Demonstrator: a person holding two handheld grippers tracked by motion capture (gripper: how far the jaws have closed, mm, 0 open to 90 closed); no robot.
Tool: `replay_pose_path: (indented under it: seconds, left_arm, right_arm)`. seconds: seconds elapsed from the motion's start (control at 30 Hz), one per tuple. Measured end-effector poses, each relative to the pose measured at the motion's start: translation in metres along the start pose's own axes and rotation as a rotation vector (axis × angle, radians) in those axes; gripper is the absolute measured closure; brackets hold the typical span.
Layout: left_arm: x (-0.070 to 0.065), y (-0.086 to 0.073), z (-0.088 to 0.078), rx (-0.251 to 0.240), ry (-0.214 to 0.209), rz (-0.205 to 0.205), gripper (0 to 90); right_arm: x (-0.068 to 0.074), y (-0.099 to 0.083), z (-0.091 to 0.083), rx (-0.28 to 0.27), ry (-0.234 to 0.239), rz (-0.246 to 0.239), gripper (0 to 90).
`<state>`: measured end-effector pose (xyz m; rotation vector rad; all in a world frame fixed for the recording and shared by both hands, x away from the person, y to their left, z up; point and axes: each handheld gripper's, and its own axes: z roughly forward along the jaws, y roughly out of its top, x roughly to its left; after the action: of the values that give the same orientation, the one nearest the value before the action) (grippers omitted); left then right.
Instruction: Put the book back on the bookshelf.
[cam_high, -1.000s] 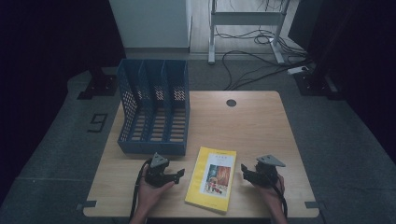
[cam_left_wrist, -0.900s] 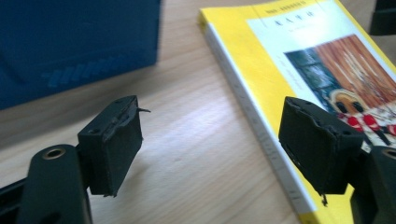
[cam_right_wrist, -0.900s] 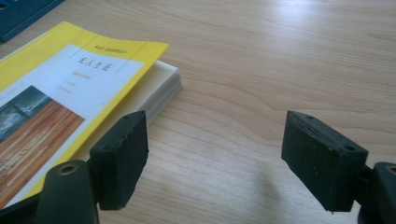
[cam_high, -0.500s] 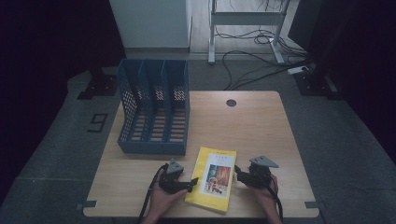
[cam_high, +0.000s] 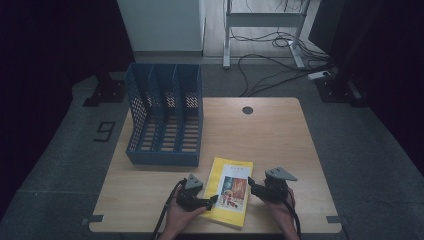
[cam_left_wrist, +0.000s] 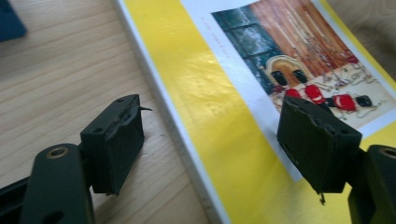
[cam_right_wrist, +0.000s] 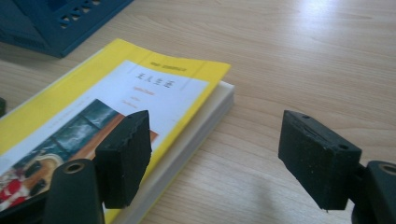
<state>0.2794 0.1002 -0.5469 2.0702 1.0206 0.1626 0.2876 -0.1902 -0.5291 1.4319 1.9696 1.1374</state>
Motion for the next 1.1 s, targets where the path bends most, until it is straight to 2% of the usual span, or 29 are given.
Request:
replay_pose_path:
  seconds: [0.17,0.2,0.37,0.4,0.57,0.67,0.8,0.93,1.0,1.1]
  left_arm:
    - [-0.004,0.000,0.001,-0.003,-0.012,0.006,24.4]
    - [-0.006,-0.001,0.002,-0.007,-0.016,0.006,25.3]
    - [-0.005,-0.001,0.002,-0.011,-0.016,0.009,25.1]
    - [-0.005,-0.002,0.002,-0.015,-0.016,0.009,25.0]
    - [-0.005,-0.002,0.002,-0.016,-0.016,0.010,25.0]
    - [-0.005,-0.002,0.002,-0.016,-0.015,0.010,25.0]
    - [-0.005,-0.002,0.002,-0.016,-0.015,0.011,25.0]
    - [-0.005,-0.002,0.002,-0.015,-0.015,0.012,25.0]
    - [-0.005,-0.002,0.002,-0.015,-0.015,0.012,25.0]
    - [-0.005,-0.002,0.002,-0.015,-0.015,0.012,25.0]
  right_arm:
    - [0.008,0.002,-0.002,-0.005,0.020,-0.009,24.9]
    - [0.011,0.002,-0.002,0.000,0.040,-0.008,24.9]
    - [0.016,0.002,0.000,0.009,0.068,-0.011,24.8]
    - [0.018,0.001,0.001,0.015,0.086,-0.004,24.9]
    - [0.024,-0.003,0.007,0.052,0.115,-0.011,24.7]
    - [0.031,-0.006,0.012,0.086,0.097,-0.049,24.6]
    - [0.039,-0.010,0.019,0.118,0.093,-0.067,21.6]
    - [0.039,-0.011,0.020,0.117,0.091,-0.063,20.5]
    - [0.037,-0.011,0.021,0.129,0.090,-0.032,18.1]
    - [0.037,-0.011,0.021,0.131,0.085,-0.026,17.8]
